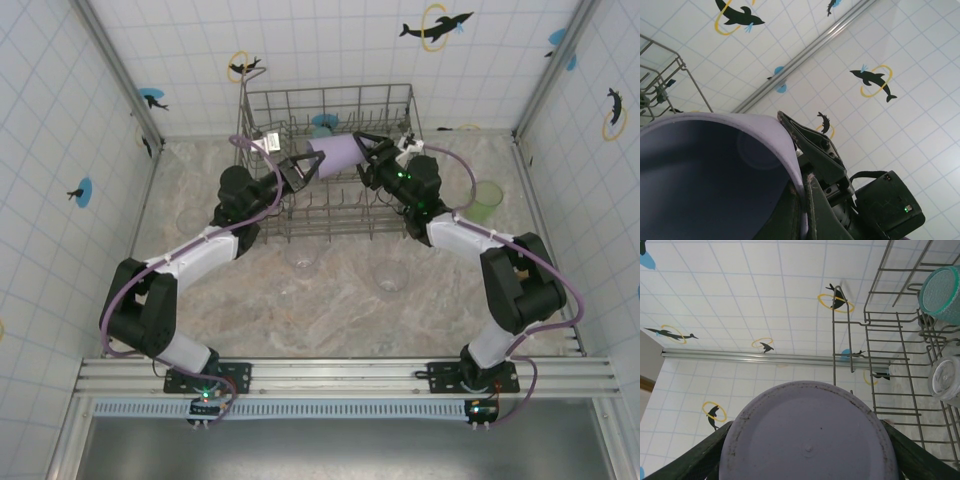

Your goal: Load the cups into the dish rack

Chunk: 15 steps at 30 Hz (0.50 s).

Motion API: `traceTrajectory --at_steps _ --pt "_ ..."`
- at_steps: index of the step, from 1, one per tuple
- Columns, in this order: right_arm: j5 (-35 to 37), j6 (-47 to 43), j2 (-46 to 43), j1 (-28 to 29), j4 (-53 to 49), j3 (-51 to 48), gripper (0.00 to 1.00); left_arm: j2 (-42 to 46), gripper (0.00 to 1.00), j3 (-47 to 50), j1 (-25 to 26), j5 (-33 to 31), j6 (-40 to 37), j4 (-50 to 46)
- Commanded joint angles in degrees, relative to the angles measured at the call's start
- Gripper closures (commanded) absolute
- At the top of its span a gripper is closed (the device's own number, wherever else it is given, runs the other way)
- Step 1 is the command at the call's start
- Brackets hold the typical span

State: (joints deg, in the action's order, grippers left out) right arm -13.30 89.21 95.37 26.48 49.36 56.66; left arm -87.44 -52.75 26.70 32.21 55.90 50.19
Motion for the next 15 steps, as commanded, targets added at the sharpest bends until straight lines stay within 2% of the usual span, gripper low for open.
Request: traceTrajectory --at_steps 1,3,4,5,9,12,15 --pt "1.5 -0.2 0.4 -0.7 5.3 -0.4 0.59 -1.0 0.92 -2.2 0.3 0.6 -1.9 -1.8" --pt "1.8 -1.0 0.5 -1.0 5.0 0.3 0.66 -1.0 0.91 -2.7 0.3 0.4 -3.0 -3.5" --pt "1.9 -1.0 0.4 -1.3 4.2 1.0 0.66 -0.8 0.88 -2.7 0.3 -0.1 -3.5 -4.7" --pt "2.0 -3.4 0.4 -1.5 3.2 1.6 0.66 -0.6 0.8 -2.7 0.3 -0.8 -4.2 -6.2" --pt "3.3 -7.2 0.1 -2.4 -0.9 4.2 0.67 0.6 0.63 -5.9 0.3 -3.0 -7.3 -11.6" --pt "3.5 -9.8 0.7 -3.2 -3.9 7.1 0.68 1.6 0.56 -6.3 0.3 -4.6 -9.4 -14.8" --pt "3.5 -11.9 1.5 -3.9 -5.0 9.2 0.7 2.4 0.42 -7.4 0.3 -6.1 -10.9 -18.4"
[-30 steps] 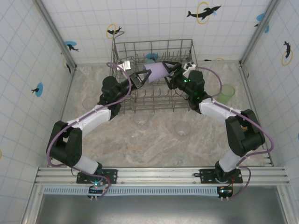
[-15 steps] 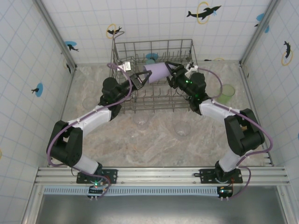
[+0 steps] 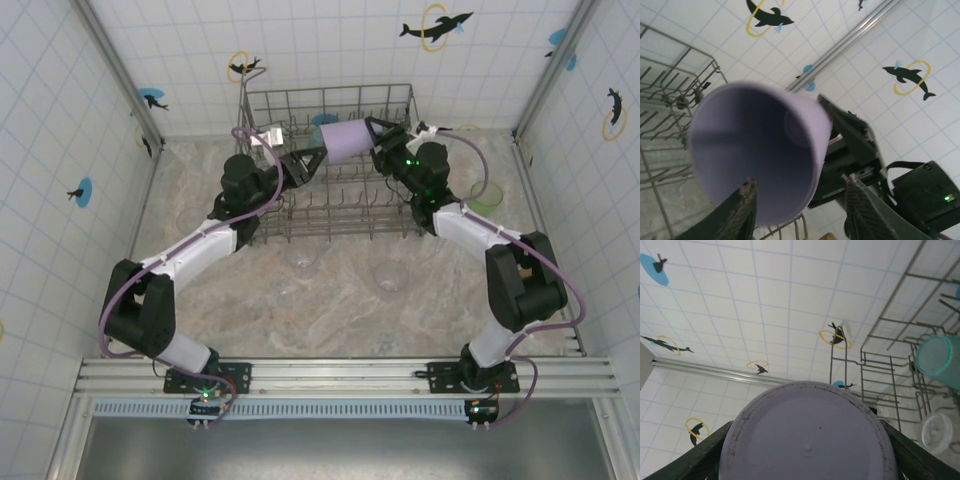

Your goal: Load the cups into the dish rack

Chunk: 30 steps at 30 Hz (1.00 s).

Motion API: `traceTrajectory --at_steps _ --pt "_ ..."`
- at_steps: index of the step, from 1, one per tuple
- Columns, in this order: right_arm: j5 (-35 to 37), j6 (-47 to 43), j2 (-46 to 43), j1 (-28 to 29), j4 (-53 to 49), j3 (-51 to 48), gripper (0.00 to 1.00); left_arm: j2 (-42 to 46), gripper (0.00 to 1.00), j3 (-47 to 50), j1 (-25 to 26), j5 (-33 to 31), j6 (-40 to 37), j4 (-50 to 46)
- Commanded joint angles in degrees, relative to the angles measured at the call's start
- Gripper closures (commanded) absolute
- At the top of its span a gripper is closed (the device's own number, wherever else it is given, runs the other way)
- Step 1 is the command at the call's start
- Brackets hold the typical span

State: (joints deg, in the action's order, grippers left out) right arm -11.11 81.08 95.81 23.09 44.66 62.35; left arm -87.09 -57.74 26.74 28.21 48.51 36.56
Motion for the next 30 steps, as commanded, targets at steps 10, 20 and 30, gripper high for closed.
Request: traceTrajectory --at_steps 10,20,30 --pt "3.5 -19.9 2.8 -1.8 -12.0 11.4 0.71 5.8 0.03 -5.4 0.1 -8.6 -6.7 -16.6" --pt "14.2 -42.3 4.8 -0.8 -22.3 19.2 0.71 4.8 0.02 -9.3 -1.1 -12.1 -13.9 -24.6" --pt "17.5 -58.6 11.7 -1.0 -24.4 28.3 0.71 3.7 0.03 -9.2 -1.9 -14.3 -15.7 -25.8"
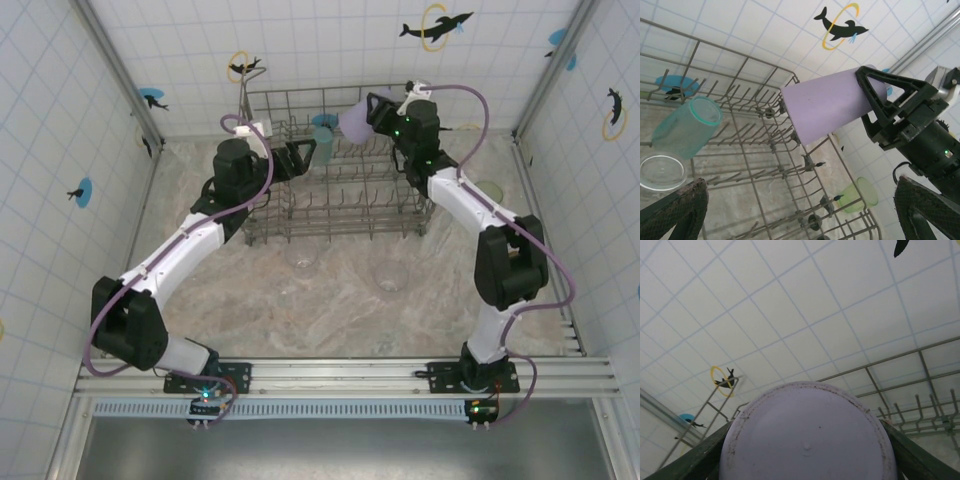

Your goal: Load the cups into the dish rack

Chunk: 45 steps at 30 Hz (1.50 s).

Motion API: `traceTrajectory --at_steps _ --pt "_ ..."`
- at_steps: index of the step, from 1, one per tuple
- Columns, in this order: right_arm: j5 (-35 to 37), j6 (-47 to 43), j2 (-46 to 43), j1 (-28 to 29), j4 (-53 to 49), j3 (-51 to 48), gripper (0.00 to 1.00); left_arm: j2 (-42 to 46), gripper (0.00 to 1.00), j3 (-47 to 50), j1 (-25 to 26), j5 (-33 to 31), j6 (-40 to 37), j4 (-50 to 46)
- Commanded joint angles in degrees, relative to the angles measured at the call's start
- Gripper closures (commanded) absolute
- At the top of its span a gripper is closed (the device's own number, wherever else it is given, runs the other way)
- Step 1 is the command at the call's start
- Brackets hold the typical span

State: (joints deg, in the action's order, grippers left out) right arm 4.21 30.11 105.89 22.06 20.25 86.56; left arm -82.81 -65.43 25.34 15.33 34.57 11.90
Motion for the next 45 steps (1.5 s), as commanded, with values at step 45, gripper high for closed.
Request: traceTrajectory --at_steps 45 --pt "6.9 -24.5 21.8 1.9 -3.1 19.4 0.71 0.5 0.02 1.2 -2.8 -4.0 -1.5 0.2"
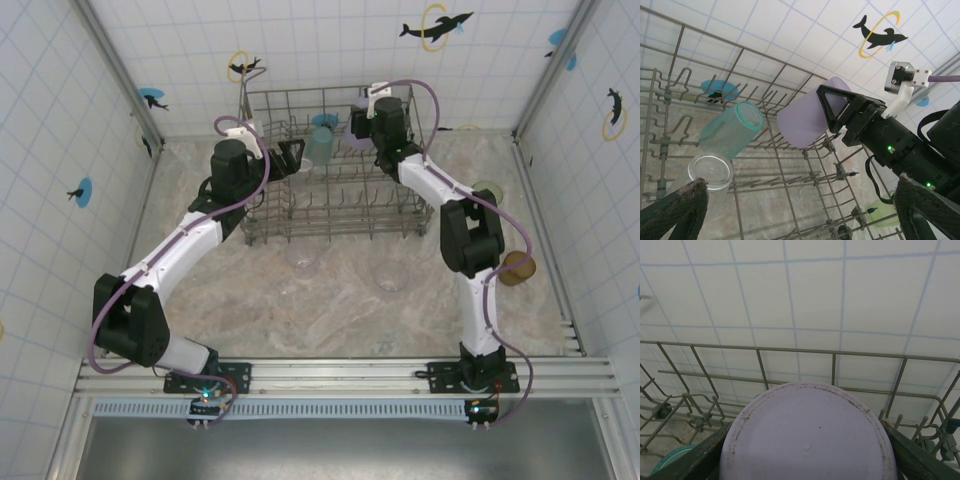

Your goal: Load the cups into the dish rack

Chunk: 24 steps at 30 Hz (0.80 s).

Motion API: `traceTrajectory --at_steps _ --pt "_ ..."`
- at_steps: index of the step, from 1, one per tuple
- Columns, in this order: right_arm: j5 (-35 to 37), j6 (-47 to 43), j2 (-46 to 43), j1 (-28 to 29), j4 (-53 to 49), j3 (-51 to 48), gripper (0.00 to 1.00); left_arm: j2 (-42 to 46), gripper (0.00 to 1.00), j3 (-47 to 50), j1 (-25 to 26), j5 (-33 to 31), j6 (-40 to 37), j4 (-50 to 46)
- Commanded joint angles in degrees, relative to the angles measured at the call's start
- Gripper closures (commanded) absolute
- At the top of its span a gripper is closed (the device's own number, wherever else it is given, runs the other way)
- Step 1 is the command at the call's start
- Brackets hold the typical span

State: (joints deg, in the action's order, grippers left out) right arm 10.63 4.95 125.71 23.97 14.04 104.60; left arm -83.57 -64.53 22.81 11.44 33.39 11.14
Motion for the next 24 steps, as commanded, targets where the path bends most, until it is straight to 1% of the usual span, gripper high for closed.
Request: traceTrajectory --at_steps 1,9,18,24 --pt "0.6 0.4 2.5 0.2 3.0 1.6 0.71 1.4 0.02 0.3 -0.3 -0.2 -0.3 0.9" --pt "0.2 1.1 4.1 0.6 2.0 1.9 0.71 2.7 0.02 1.8 -0.3 -0.5 0.3 1.0" --pt "-1.9 4.6 5.1 0.6 3.1 0.3 0.71 3.9 0.02 2.7 -0.3 -0.8 0.3 0.5" --pt "-2.8 5.9 7.9 0.5 3.2 0.3 0.71 4.2 0.02 3.3 -0.3 -0.9 0.5 0.4"
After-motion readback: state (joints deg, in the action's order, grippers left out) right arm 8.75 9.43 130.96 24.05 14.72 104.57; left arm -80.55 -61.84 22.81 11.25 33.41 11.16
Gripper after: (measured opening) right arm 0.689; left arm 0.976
